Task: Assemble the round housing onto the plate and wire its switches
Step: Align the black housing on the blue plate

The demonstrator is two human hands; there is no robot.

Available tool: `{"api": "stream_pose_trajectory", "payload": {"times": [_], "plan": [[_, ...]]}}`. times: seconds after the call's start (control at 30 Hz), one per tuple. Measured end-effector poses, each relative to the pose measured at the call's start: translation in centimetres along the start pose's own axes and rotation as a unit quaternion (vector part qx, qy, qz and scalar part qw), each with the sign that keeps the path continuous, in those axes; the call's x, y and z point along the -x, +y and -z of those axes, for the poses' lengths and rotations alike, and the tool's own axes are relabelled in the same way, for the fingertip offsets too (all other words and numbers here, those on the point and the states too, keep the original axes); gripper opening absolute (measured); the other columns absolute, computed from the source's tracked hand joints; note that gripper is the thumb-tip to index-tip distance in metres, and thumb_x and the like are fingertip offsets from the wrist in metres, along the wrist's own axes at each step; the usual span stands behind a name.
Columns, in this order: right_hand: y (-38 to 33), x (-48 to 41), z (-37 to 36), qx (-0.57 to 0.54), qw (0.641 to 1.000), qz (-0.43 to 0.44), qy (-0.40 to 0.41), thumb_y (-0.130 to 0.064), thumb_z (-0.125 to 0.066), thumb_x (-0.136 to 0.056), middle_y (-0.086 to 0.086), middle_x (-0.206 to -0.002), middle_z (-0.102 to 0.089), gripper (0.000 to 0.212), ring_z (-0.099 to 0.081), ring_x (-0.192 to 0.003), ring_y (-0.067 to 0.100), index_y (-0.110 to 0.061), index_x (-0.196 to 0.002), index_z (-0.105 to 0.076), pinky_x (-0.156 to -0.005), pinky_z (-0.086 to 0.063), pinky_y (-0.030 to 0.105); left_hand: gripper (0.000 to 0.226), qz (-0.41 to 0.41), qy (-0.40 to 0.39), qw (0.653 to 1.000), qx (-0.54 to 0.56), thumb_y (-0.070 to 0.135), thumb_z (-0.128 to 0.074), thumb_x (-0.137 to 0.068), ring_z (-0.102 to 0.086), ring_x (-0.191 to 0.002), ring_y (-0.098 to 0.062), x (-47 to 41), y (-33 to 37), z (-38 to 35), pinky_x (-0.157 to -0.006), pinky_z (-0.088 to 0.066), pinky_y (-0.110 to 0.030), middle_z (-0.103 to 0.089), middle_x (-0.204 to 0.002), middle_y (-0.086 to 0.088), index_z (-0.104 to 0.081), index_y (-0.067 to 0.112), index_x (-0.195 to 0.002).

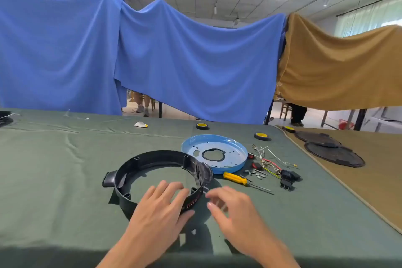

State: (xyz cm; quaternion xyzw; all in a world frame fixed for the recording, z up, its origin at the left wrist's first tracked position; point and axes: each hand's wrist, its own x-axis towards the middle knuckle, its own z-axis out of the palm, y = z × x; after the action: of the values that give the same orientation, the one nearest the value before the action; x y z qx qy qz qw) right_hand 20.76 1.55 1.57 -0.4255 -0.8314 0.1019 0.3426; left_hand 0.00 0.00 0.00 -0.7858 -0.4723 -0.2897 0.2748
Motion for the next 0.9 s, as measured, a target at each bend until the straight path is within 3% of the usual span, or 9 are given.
{"api": "stream_pose_trajectory", "payload": {"times": [0.1,0.17,0.23,0.3,0.47,0.63,0.77,0.9], "plan": [[0.8,-3.5,-0.8,0.041,0.999,0.015,0.019,-0.026,-0.053,-0.095,-0.013,-0.105,-0.059,0.019,-0.052,-0.099,0.003,-0.026,-0.111,-0.064,-0.090,-0.043,0.021,0.038,-0.004,-0.059,0.998,-0.025,0.051,-0.048,-0.088,-0.063,-0.077,-0.019,-2.2,-1.0,-0.9,-0.062,-0.051,-0.031,-0.065,-0.089,0.006,-0.072,0.022,-0.096],[2.0,-5.7,-0.9,0.066,0.997,0.013,0.025,-0.021,-0.053,-0.094,-0.008,-0.106,-0.061,0.019,-0.052,-0.102,0.010,-0.022,-0.109,-0.065,-0.091,-0.043,0.025,0.046,0.023,-0.121,0.992,0.000,0.058,-0.034,-0.092,-0.065,-0.081,-0.014,-3.3,-1.7,-1.5,-0.056,-0.052,-0.031,-0.065,-0.085,0.011,-0.068,0.027,-0.098],[3.9,-7.2,-0.9,0.091,0.995,-0.003,0.032,-0.016,-0.051,-0.094,-0.005,-0.108,-0.061,0.021,-0.052,-0.104,0.014,-0.020,-0.109,-0.065,-0.092,-0.044,0.030,0.049,0.030,-0.120,0.992,0.014,0.060,-0.027,-0.094,-0.065,-0.087,-0.013,-3.3,-2.5,-2.5,-0.056,-0.050,-0.033,-0.065,-0.084,0.011,-0.064,0.028,-0.101],[5.9,-8.6,-0.8,0.120,0.992,-0.034,0.033,-0.014,-0.049,-0.095,-0.005,-0.114,-0.060,0.026,-0.049,-0.110,0.015,-0.020,-0.115,-0.064,-0.094,-0.044,0.033,0.041,0.029,-0.123,0.992,0.007,0.058,-0.036,-0.096,-0.065,-0.086,-0.014,-3.4,-3.3,-2.9,-0.053,-0.048,-0.034,-0.065,-0.081,0.012,-0.063,0.028,-0.101],[9.1,-11.0,-1.6,0.191,0.979,-0.076,-0.004,-0.028,-0.049,-0.098,-0.004,-0.124,-0.056,0.032,-0.044,-0.115,0.016,-0.022,-0.129,-0.055,-0.100,-0.036,0.031,0.041,0.089,-0.163,0.983,0.014,0.060,-0.025,-0.100,-0.056,-0.107,-0.010,-4.1,-6.6,-5.1,-0.068,-0.044,-0.032,-0.065,-0.102,0.013,-0.050,0.033,-0.120],[9.6,-13.0,-2.4,0.201,0.976,-0.077,-0.032,-0.035,-0.048,-0.099,-0.004,-0.114,-0.061,0.027,-0.048,-0.108,0.017,-0.023,-0.117,-0.064,-0.094,-0.038,0.034,0.040,0.107,-0.189,0.976,0.023,0.058,-0.027,-0.100,-0.054,-0.111,-0.011,-6.2,-8.9,-7.3,-0.067,-0.041,-0.033,-0.064,-0.104,0.013,-0.050,0.032,-0.119],[9.8,-13.4,-3.2,0.196,0.977,-0.062,-0.052,-0.034,-0.048,-0.099,-0.004,-0.109,-0.059,0.022,-0.049,-0.104,0.018,-0.021,-0.110,-0.062,-0.093,-0.038,0.033,0.039,0.118,-0.171,0.978,-0.011,0.056,-0.030,-0.100,-0.056,-0.107,-0.012,-7.3,-9.5,-8.6,-0.066,-0.046,-0.033,-0.066,-0.102,0.013,-0.054,0.030,-0.117],[9.9,-13.7,-2.7,0.199,0.979,-0.032,0.005,-0.028,-0.048,-0.099,-0.006,-0.105,-0.057,0.017,-0.048,-0.102,0.015,-0.019,-0.106,-0.061,-0.092,-0.034,0.031,0.027,0.123,-0.119,0.985,-0.022,0.047,-0.057,-0.094,-0.065,-0.084,-0.018,-7.8,-9.8,-8.8,-0.053,-0.050,-0.034,-0.068,-0.076,0.010,-0.068,0.023,-0.099]]}}
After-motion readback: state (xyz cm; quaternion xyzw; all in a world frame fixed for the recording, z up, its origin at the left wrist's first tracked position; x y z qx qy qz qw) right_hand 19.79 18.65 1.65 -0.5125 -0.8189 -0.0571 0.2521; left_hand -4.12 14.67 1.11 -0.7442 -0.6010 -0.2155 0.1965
